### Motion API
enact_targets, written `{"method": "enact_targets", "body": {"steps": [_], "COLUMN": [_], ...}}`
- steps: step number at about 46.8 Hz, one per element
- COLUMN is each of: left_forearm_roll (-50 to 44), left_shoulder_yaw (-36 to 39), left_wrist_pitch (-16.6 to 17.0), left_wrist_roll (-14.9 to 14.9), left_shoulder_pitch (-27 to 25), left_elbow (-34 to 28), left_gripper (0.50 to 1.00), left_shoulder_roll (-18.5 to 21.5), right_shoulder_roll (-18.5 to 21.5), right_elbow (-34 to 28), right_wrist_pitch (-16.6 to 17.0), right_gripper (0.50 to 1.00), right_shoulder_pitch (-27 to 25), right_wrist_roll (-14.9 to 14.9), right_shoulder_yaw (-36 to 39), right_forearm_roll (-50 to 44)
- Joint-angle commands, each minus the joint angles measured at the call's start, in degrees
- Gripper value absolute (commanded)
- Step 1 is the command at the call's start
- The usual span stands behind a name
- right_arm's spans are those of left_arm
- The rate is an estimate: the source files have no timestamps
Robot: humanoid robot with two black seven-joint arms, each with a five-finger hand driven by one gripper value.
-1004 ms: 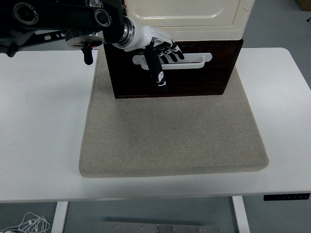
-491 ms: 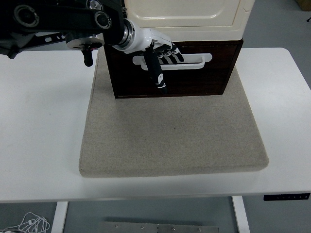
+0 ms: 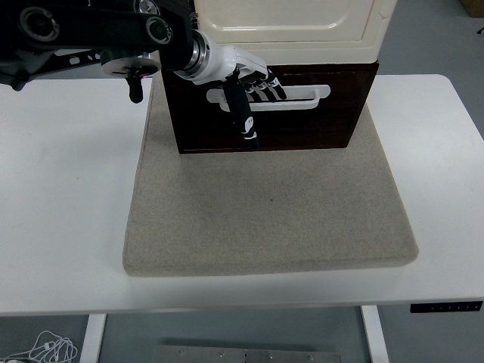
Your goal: Open the drawer under the combination cabinet
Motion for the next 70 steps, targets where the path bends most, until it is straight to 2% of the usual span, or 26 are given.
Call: {"method": "enact_targets", "body": {"steps": [1, 70], "left_forearm_roll": [0.08, 0.16], "left_shoulder_yaw": [-0.42, -2.62], "left_wrist_pitch": [-0.71, -10.38], "left_wrist_roll": [0.07, 0.07], "left_shoulder_pitch": [0.01, -1.05], "left_elbow": [-0.02, -0.72], "left_gripper": [1.0, 1.0], "left_shoulder_roll": [0.12, 1.7], "right_shoulder_roll": [0.0, 0.0], "right_elbow": [0.03, 0.03], "right_wrist_pitch": [0.01, -0.07], "right_gripper": [0.926, 0.926], "right_shoulder_pitch": [0.0, 0.0], "right_wrist_roll": [0.0, 0.0], "right_shoulder_yaw": [0.01, 0.01], "right_forearm_roll": [0.0, 0.0]}}
